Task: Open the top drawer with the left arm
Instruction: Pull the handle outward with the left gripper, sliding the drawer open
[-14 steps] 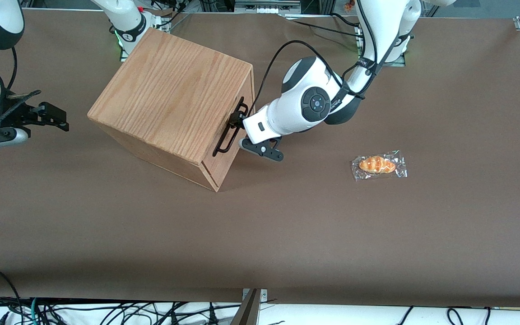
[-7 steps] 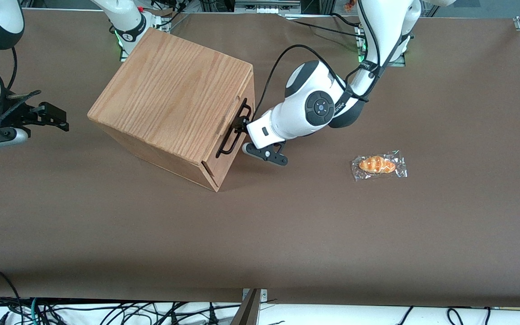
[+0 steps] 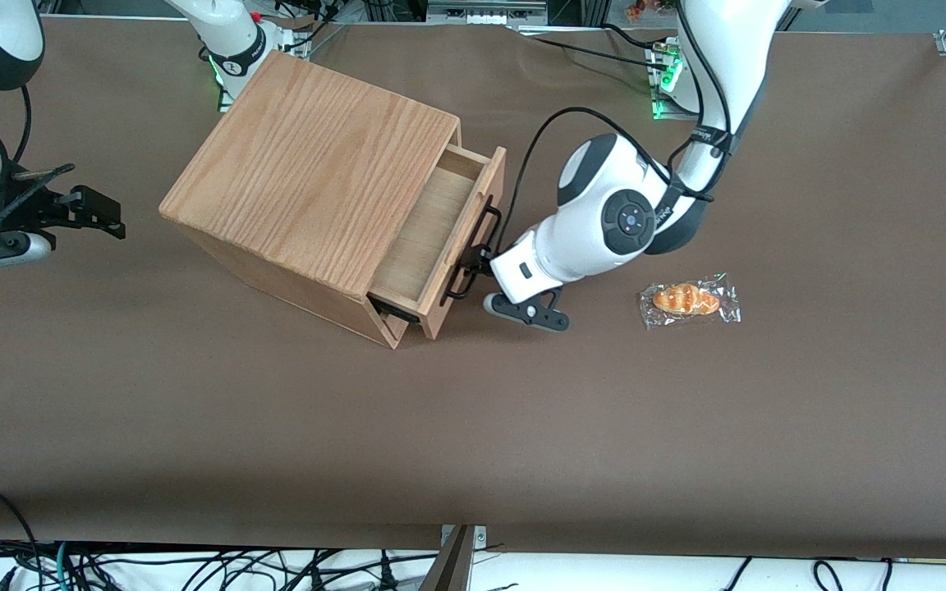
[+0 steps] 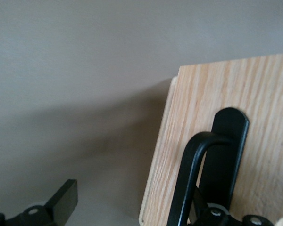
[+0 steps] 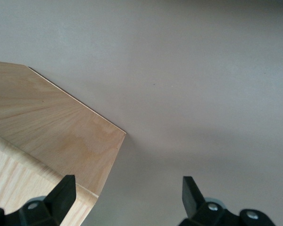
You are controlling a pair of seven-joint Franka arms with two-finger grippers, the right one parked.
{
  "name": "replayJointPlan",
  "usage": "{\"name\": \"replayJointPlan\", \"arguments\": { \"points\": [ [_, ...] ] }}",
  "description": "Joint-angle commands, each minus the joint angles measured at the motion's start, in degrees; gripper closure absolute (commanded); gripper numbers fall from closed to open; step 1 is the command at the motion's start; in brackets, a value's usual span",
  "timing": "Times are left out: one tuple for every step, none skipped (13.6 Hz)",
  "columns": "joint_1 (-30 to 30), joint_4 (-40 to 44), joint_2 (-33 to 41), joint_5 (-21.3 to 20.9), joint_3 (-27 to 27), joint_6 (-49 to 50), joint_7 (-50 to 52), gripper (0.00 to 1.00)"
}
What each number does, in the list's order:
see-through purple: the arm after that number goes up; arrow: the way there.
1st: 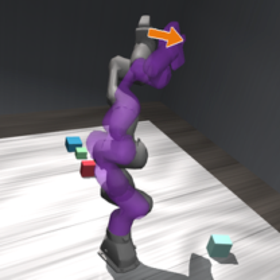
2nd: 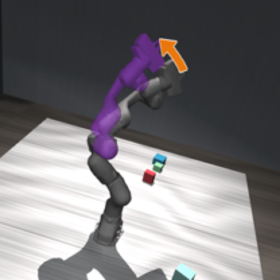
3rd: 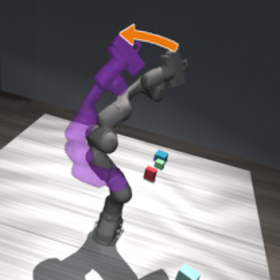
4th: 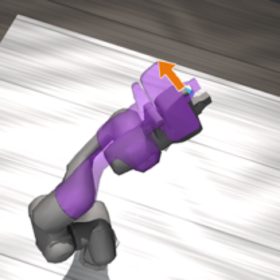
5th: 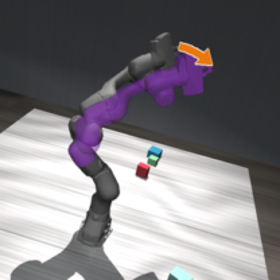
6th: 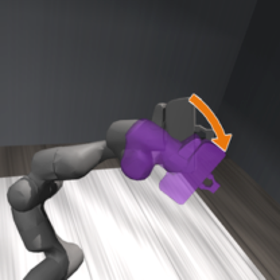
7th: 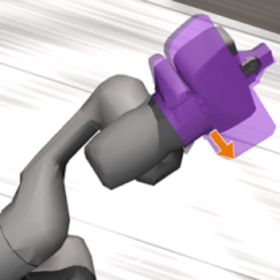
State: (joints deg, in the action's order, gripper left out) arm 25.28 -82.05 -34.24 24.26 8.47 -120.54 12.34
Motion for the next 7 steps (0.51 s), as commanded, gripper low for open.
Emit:
{"name": "replayJointPlan", "arguments": {
  "points": [
    [-1.9, 1.5, -0.4, -3.3, 0.1, 2.1, -0.1, 0.00],
    [-2.4, 1.5, -0.4, -4.3, 0.1, 2.2, 0.0, 0.00],
    [-2.7, 1.5, -0.4, -4.4, 0.1, 2.7, 0.0, 0.00],
    [-3.5, 1.5, -0.4, -4.4, 0.1, 2.9, -0.1, 0.00],
    [-3.7, 1.5, -0.3, -4.4, 0.1, 3.0, 0.0, 0.00],
    [-3.9, 1.5, -0.3, -4.4, 0.1, 3.0, 0.0, 0.00],
    [-4.0, 1.5, -0.3, -4.4, 0.1, 3.0, 0.0, 0.00]
  ]
}}
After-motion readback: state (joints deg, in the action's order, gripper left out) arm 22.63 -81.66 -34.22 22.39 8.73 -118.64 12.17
